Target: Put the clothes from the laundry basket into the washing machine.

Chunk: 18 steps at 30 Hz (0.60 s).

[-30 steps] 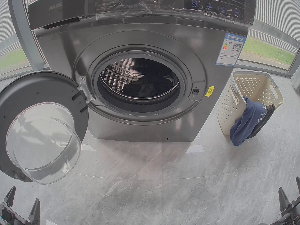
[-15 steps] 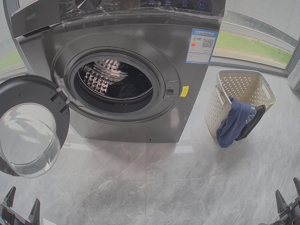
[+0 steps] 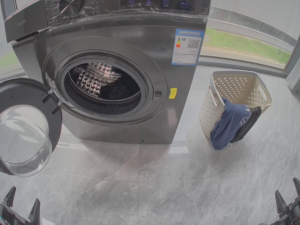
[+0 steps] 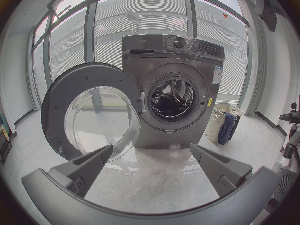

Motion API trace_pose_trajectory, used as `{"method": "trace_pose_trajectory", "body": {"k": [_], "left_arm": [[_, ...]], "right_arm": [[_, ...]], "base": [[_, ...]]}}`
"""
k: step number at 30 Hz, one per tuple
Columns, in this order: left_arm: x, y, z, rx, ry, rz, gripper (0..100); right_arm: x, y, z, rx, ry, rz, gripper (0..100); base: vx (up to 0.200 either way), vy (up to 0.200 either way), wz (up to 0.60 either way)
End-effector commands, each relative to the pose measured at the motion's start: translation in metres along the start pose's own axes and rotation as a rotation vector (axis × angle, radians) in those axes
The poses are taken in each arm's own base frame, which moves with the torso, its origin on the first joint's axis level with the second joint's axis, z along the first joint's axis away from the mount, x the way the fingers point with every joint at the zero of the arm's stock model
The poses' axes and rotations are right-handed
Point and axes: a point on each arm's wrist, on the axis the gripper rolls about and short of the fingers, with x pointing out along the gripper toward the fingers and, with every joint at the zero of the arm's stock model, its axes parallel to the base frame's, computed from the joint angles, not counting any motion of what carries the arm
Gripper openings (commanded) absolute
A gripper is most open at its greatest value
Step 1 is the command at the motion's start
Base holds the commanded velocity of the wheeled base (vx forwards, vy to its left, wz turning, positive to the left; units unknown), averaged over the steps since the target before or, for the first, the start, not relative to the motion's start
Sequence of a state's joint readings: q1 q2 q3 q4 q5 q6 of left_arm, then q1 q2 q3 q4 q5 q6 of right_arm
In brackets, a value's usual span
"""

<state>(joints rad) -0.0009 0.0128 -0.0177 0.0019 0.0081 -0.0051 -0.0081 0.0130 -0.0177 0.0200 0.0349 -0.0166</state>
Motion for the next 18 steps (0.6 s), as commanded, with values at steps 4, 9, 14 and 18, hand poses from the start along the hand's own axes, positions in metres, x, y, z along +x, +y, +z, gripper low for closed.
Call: {"method": "trace_pose_trajectory", "body": {"k": [4, 9, 14, 18], "left_arm": [[0.0008, 0.0, -0.0046, 0.001, 0.011, 0.0, 100], [0.0008, 0.0, -0.0045, -0.001, 0.011, 0.002, 100], [0.0008, 0.0, -0.0045, -0.001, 0.011, 0.002, 100], [0.0008, 0.0, -0.0045, -0.002, 0.011, 0.002, 100]], "right_arm": [[0.0003, 0.0, -0.0025, 0.0, 0.003, 0.001, 100], [0.0004, 0.0, -0.0029, 0.0, 0.005, 0.001, 100], [0.0004, 0.0, -0.0029, 0.0, 0.005, 0.001, 100], [0.0004, 0.0, -0.0029, 0.0, 0.005, 0.001, 100]], "base": [[0.0, -0.2, 0.0], [0.0, -0.2, 0.0], [0.0, -0.2, 0.0], [0.0, -0.2, 0.0]]}}
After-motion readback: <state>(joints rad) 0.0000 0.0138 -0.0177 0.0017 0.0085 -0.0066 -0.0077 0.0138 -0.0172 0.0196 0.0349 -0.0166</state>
